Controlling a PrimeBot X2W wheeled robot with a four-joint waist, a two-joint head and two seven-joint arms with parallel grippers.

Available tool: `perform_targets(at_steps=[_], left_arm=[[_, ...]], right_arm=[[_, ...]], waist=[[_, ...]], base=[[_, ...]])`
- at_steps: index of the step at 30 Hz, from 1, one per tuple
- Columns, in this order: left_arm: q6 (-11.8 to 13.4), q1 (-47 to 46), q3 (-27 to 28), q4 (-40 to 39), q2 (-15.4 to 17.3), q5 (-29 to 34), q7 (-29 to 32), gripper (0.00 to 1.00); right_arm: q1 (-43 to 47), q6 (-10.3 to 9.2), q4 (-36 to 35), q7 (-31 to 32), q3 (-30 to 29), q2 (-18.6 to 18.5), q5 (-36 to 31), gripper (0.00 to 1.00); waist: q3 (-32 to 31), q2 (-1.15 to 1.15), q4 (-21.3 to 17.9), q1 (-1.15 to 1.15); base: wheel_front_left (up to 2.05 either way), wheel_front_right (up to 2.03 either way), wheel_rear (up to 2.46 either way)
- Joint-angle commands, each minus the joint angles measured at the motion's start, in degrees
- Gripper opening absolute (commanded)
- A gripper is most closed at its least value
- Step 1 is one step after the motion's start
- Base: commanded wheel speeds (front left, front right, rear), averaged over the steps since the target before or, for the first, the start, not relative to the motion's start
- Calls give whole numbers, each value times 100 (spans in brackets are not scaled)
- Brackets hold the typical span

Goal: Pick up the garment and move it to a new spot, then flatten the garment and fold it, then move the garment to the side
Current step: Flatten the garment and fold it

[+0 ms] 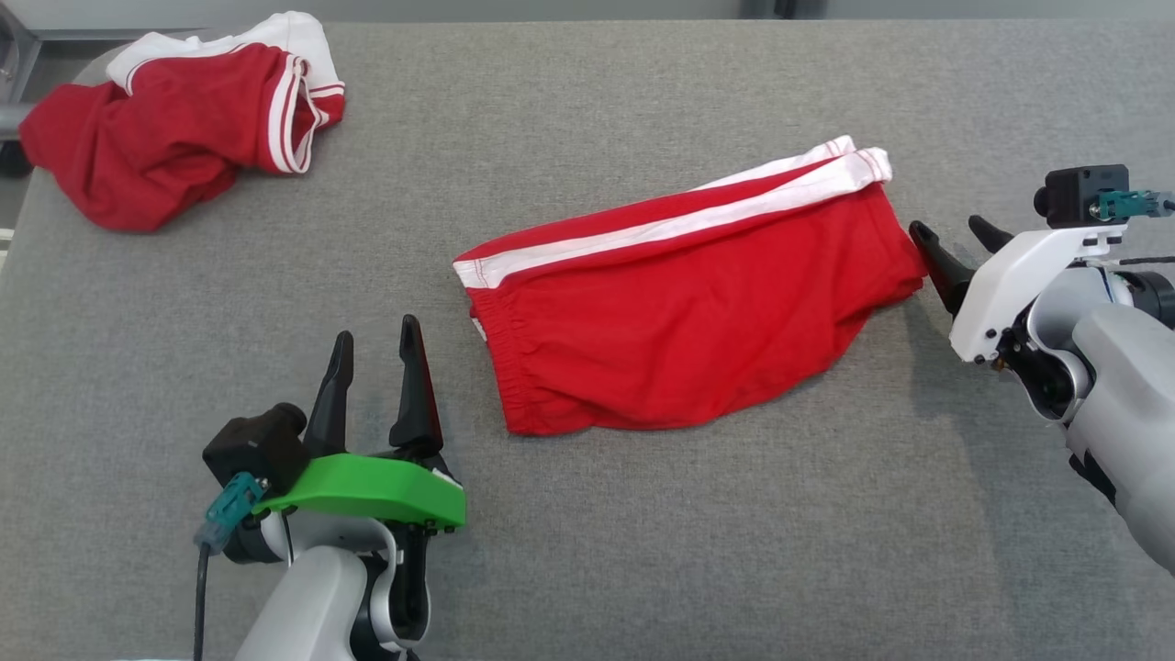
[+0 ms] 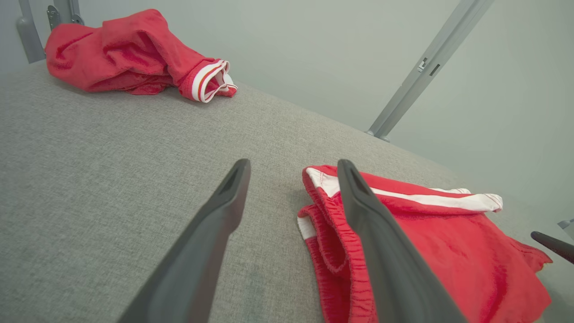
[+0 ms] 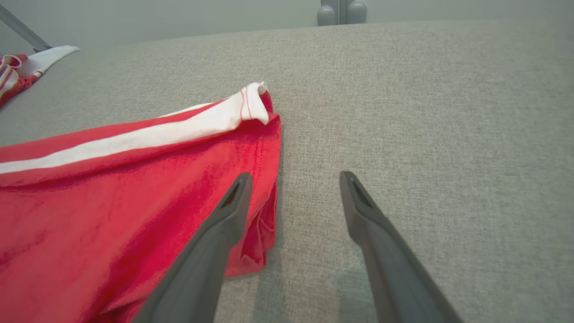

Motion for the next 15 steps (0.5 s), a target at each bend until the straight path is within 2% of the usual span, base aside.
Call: perform_targets(at_steps=[1, 8, 15], left_arm=[[22, 72, 19, -43, -15, 44, -17, 100], [-29, 114, 34, -83, -75, 79, -16, 100], [-72, 166, 105, -30, -135, 99, -16, 100]], right_arm=[[20, -6, 90, 84, 18, 10, 72, 100], [76, -6, 451, 446, 37, 166, 347, 100], [145, -3, 513, 879, 269, 283, 509, 100]], waist=[[63, 0, 136, 0], [118, 0, 399, 0], [71, 0, 474, 0]], base=[[0, 0, 0], [0, 0, 0], [0, 0, 0]])
